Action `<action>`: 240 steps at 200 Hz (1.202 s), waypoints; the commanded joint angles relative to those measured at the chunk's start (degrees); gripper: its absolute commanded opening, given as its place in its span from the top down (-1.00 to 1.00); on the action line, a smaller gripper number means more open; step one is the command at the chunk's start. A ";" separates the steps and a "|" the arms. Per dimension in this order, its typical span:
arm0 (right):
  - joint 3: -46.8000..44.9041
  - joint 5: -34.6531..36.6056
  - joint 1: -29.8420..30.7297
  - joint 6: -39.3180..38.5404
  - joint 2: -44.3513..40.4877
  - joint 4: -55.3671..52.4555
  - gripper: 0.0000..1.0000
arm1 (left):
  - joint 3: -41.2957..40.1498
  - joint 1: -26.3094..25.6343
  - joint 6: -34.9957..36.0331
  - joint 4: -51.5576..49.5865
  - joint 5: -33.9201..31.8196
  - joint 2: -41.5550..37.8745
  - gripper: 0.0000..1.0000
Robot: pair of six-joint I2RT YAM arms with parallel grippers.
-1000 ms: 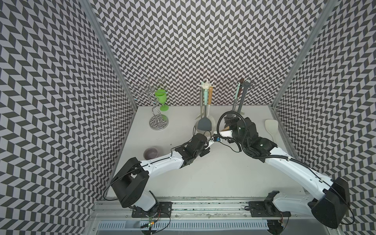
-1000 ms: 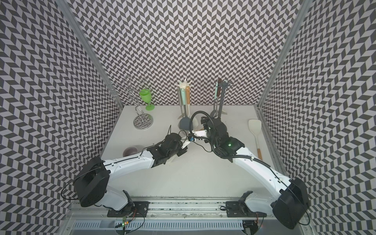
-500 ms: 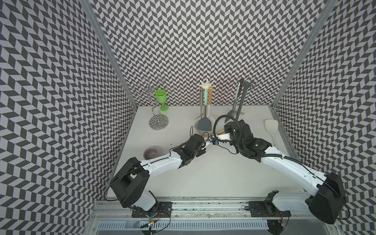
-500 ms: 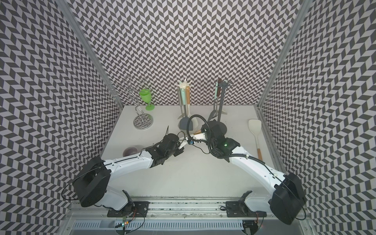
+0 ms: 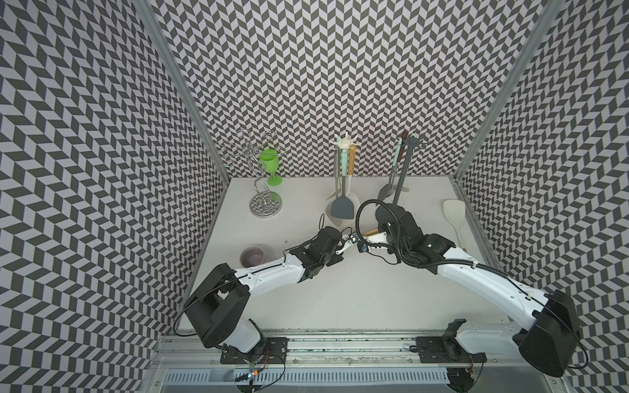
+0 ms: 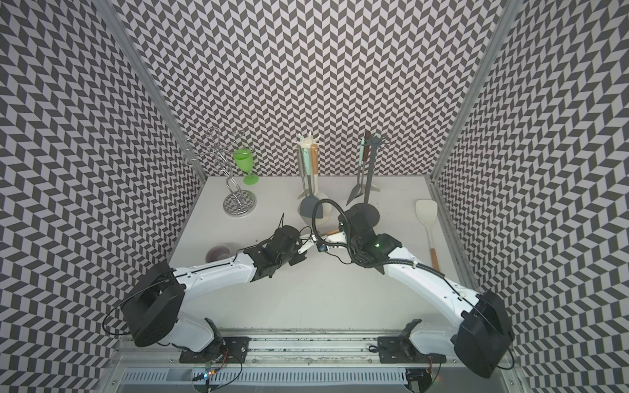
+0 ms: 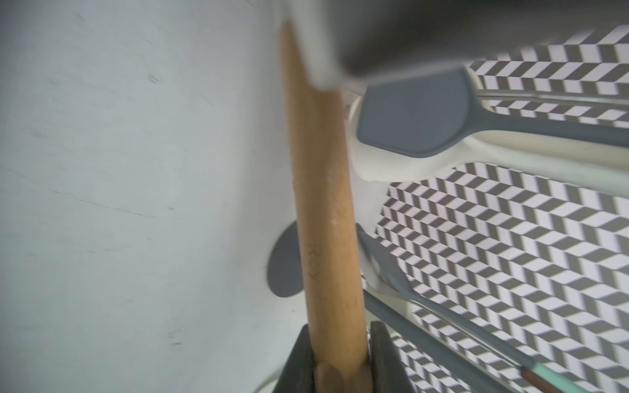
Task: Take the spatula off the kitchen utensil rack
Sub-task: Place the spatula at the center of the board.
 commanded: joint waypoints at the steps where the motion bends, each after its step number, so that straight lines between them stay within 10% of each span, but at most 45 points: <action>1: 1.59 -2.23 0.41 12.00 -0.67 -1.21 1.00 | 3.24 -0.31 -5.49 7.60 1.63 -3.88 -0.15; 73: 1.33 -6.65 -0.46 27.96 -1.29 -7.11 1.00 | 1.44 0.51 -14.97 9.00 -2.91 -14.18 -0.99; 149: -11.99 -18.51 0.33 46.02 -11.55 -3.59 1.00 | 2.98 1.74 -33.17 4.52 -14.21 -23.99 -1.00; 202: -15.24 -31.32 0.42 56.06 -14.23 0.38 1.00 | -10.81 7.92 -46.52 15.57 2.96 -24.40 -1.00; 240: -13.62 -31.66 4.42 59.47 -7.42 -0.10 1.00 | -22.26 9.00 -51.01 22.62 3.59 -29.02 -1.00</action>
